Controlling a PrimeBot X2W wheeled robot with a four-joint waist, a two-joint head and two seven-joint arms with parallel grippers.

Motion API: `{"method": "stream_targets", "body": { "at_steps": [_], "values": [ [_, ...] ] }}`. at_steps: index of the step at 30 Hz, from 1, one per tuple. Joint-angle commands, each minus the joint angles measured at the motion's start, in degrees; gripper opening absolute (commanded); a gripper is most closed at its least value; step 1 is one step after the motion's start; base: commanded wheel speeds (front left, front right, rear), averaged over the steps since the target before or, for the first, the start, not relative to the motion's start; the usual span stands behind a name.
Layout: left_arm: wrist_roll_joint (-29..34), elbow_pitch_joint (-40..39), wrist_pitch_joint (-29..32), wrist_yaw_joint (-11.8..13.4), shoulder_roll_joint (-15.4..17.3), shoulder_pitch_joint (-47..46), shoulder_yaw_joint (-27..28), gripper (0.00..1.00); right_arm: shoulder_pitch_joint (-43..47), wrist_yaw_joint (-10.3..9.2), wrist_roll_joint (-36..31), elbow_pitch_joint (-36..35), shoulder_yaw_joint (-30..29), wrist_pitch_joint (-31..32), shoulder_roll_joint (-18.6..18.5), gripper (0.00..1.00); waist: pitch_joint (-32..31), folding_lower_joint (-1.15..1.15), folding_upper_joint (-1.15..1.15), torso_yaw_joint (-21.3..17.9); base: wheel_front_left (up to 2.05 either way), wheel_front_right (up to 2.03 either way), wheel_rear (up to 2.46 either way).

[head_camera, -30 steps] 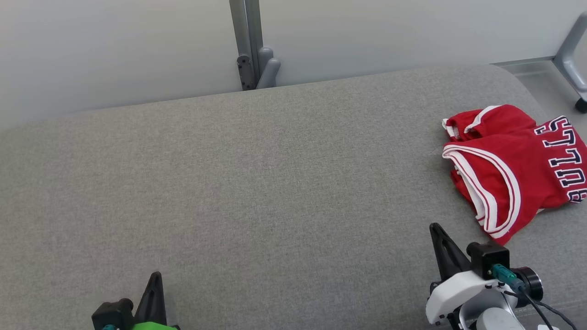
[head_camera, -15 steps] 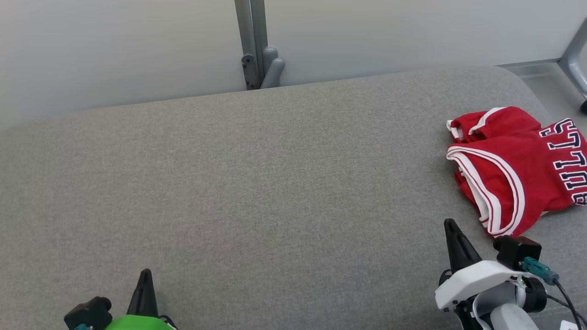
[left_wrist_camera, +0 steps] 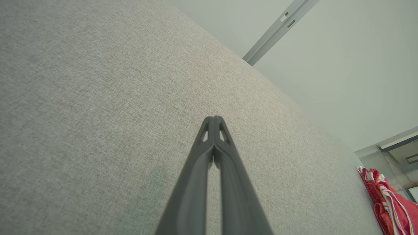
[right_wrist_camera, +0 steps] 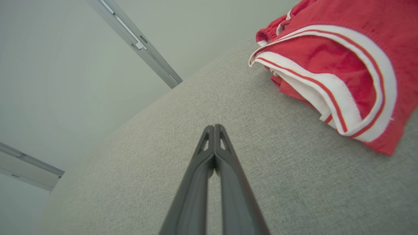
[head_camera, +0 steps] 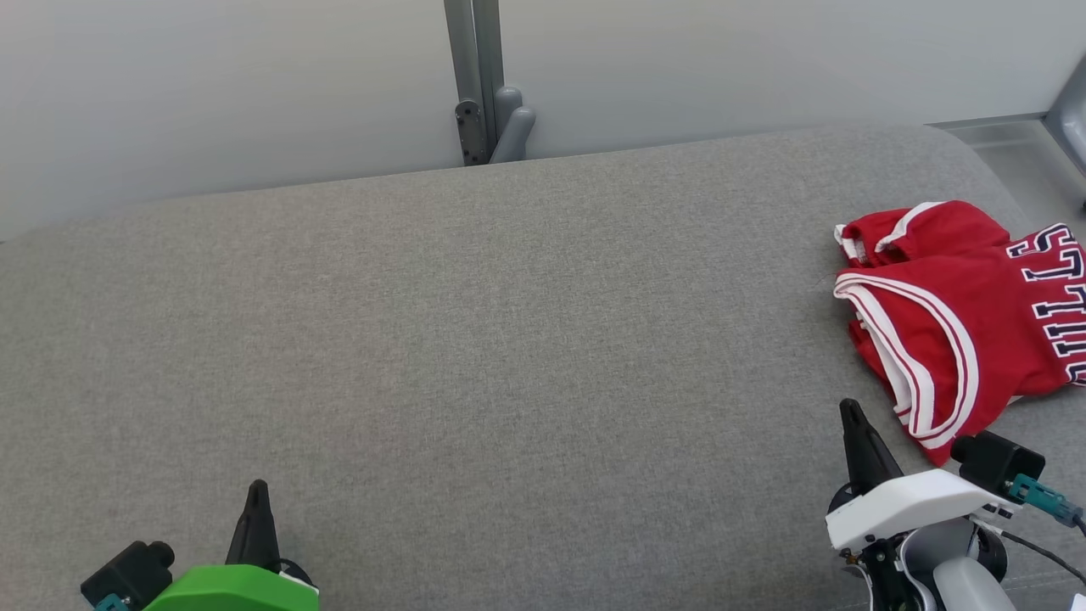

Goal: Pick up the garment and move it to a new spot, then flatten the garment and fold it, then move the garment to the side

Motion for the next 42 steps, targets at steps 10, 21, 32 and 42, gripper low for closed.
{"method": "stream_targets", "body": {
  "at_steps": [10,21,32,42],
  "values": [
    [-9.66,-2.06,2.42,-0.70,0.42,-2.39,1.03,0.00,-0.92,-0.03,10.76,-2.07,-1.29,2.57,-0.28,0.00,-0.02,0.00,0.00,0.52,0.00,0.00,0.00],
    [-16.48,-2.93,4.24,-1.03,0.47,-3.08,1.58,0.00,-0.92,-0.04,18.46,-2.88,-2.10,4.47,-0.33,0.00,-0.03,0.00,0.00,0.98,0.00,0.00,0.00],
    [-23.25,-3.86,6.05,-1.33,0.54,-3.67,2.17,0.00,-0.93,-0.05,26.11,-3.67,-2.96,6.36,-0.38,0.00,-0.04,0.00,0.00,1.49,0.00,0.00,0.00],
    [-28.94,-4.54,7.53,-1.68,0.59,-4.29,2.70,0.00,-0.93,-0.04,32.44,-4.31,-3.61,7.91,-0.42,0.00,-0.06,0.00,0.00,1.94,0.00,0.00,0.00]
  ]
}}
